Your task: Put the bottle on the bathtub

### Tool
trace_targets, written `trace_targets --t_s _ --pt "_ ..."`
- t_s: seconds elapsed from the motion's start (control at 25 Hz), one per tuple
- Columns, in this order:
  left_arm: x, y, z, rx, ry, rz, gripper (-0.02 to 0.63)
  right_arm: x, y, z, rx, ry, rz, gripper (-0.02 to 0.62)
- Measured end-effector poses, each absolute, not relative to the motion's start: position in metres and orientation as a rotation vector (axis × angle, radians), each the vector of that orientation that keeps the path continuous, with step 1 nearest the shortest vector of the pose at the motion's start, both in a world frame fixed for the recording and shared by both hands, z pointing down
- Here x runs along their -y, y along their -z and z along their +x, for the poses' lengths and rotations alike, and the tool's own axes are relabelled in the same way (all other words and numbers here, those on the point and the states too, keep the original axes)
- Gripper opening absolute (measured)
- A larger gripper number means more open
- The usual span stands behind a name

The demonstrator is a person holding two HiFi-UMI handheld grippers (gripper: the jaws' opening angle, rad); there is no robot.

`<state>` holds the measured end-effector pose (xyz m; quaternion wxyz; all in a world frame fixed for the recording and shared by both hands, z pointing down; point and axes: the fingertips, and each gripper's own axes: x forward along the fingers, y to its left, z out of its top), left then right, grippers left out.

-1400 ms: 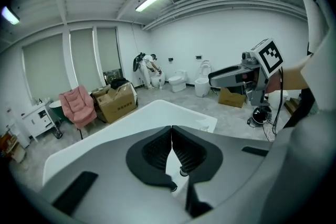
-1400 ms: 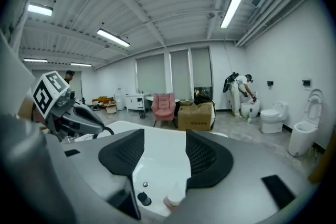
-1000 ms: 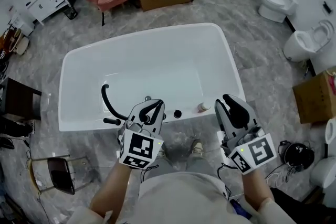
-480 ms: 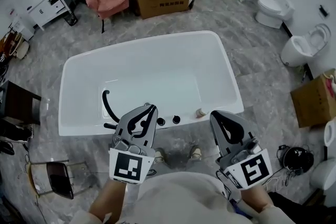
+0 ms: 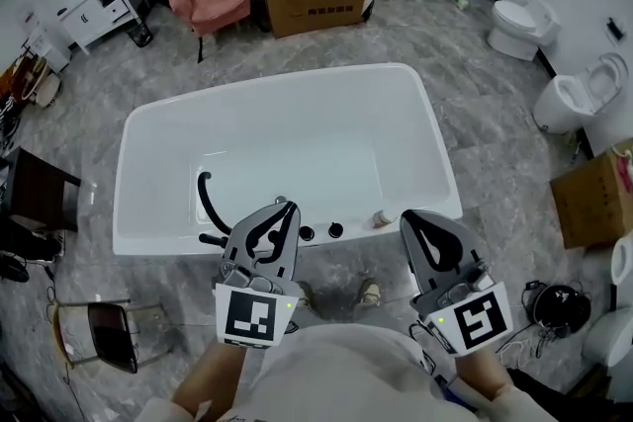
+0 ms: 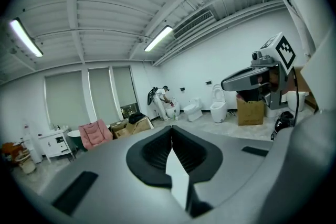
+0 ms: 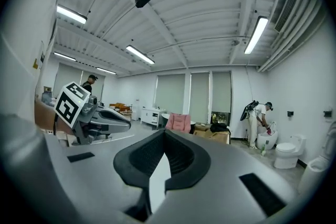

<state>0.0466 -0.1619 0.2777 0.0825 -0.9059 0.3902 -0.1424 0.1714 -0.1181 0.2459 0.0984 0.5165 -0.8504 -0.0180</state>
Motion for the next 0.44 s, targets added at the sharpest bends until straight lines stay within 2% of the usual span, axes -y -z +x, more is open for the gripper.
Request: trace_targets --t_s 0.44 --pt "0.169 -0.283 0.062 -1.101 0.414 -2.767 0.02 0.131 -0.255 0.181 2.498 -0.005 1.55 0.028"
